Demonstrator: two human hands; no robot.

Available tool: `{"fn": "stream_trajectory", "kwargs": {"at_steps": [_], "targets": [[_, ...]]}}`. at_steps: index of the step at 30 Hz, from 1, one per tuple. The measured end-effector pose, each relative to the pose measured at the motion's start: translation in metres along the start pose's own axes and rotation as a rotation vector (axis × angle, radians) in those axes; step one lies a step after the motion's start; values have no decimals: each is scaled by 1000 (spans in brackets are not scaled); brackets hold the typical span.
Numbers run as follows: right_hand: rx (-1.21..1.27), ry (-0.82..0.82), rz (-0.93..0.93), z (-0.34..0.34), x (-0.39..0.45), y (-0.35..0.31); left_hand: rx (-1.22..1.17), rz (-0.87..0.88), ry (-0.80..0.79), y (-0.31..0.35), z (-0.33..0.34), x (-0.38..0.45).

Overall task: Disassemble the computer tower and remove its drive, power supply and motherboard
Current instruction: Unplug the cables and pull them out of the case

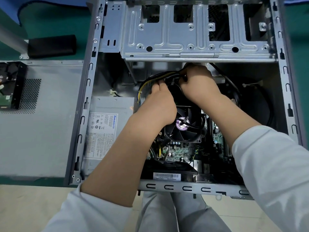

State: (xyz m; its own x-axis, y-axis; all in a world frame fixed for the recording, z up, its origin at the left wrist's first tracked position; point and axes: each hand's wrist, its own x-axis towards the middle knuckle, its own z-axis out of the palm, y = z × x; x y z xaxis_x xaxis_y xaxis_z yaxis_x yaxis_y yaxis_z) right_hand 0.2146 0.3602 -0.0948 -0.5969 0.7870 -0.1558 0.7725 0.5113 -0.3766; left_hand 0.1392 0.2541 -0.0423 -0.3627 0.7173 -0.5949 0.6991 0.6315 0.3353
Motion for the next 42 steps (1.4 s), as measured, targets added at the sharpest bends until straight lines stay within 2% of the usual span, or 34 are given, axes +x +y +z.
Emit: {"fn": "stream_trajectory", "kwargs": {"at_steps": [5, 12, 18, 22, 25, 28, 34, 39, 42], "targets": [[-87, -19, -111, 0, 0, -1, 22, -5, -5, 1, 0, 2], [0, 4, 2, 0, 1, 0, 12, 9, -8, 0, 0, 2], [-74, -37, -89, -2, 1, -2, 14, 4, 3, -1, 2, 3], [6, 114, -38, -13, -4, -2, 1, 22, 19, 0, 1, 2], [-46, -27, -28, -15, -4, 1, 19, 30, -2, 0, 0, 1], [25, -46, -29, -15, -7, -4, 15, 5, 9, -1, 1, -1], [-17, -170, 49, -30, -27, -3, 29, 15, 97, -1, -2, -3], [83, -220, 29, -60, -54, -4, -27, 92, 162, 1, -5, -13], [211, -252, 23, -73, -66, -5, -73, 202, 224, 3, -12, -22]]}}
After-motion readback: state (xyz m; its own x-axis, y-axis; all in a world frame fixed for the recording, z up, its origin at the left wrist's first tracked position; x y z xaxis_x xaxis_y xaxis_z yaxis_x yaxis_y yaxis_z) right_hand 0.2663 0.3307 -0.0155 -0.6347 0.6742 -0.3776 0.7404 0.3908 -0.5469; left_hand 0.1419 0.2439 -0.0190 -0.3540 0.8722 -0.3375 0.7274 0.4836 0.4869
